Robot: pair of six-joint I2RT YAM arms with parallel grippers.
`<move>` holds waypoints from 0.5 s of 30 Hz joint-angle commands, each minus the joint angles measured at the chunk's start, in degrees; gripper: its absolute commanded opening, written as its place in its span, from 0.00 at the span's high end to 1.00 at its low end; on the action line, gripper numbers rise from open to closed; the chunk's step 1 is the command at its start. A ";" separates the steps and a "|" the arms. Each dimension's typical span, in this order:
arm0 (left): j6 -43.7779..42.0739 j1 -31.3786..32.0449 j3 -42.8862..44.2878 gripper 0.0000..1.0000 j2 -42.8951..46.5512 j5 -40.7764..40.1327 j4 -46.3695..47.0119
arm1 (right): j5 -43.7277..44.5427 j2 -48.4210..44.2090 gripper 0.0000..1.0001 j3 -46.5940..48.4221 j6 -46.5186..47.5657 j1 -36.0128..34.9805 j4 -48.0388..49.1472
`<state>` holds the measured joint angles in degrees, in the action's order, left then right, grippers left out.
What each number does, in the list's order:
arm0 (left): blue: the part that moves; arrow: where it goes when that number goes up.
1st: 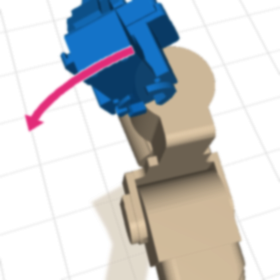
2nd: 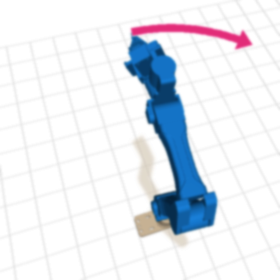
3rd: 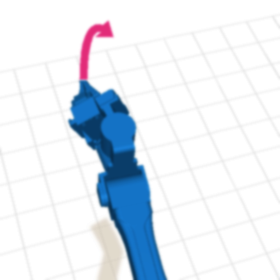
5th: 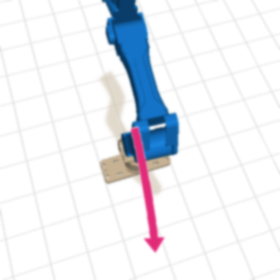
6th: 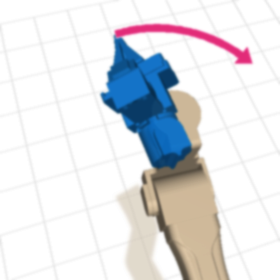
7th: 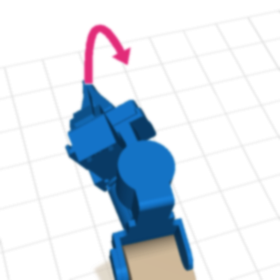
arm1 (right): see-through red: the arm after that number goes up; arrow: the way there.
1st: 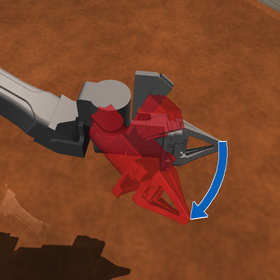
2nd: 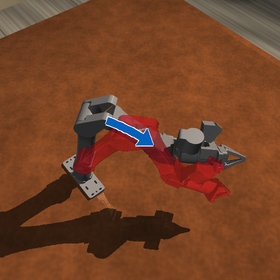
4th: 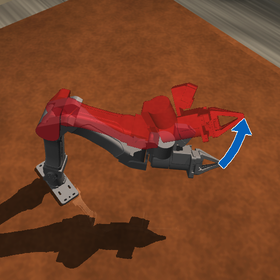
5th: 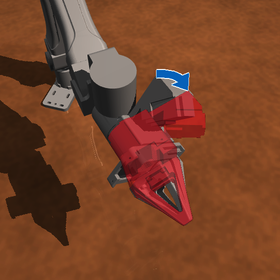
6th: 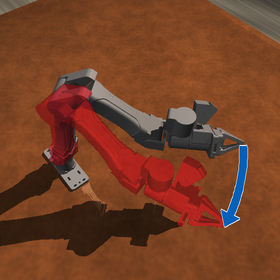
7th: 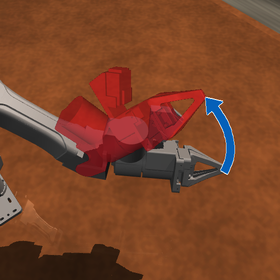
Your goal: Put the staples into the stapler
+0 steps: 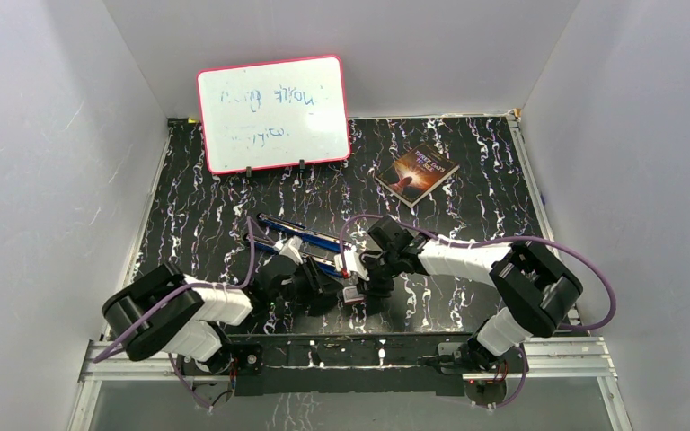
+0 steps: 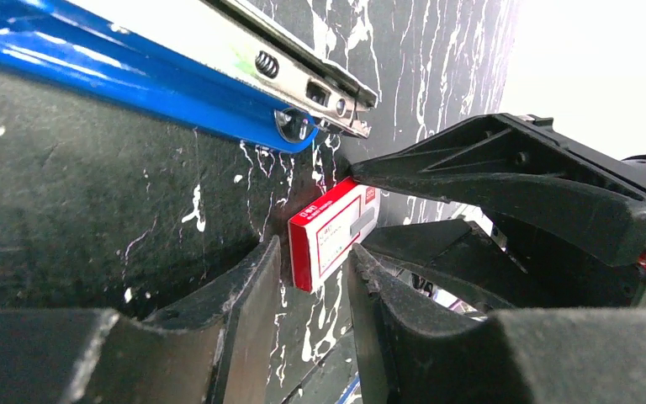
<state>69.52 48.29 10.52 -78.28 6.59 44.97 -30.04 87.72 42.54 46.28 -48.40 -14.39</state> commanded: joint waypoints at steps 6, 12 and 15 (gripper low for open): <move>0.25 -0.77 2.39 0.71 -5.55 4.95 6.60 | 4.14 2.17 0.56 0.92 -2.04 -0.11 -0.79; 0.11 -0.82 2.48 0.72 -6.24 5.77 7.18 | 4.12 2.29 0.56 0.87 -3.30 -0.11 0.45; 0.24 -0.78 2.61 0.72 -7.15 6.22 7.88 | 4.03 2.49 0.56 0.96 -3.96 -0.11 1.26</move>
<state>69.69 47.77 11.86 -84.38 11.51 50.57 -28.80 88.36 43.09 43.62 -48.42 -12.97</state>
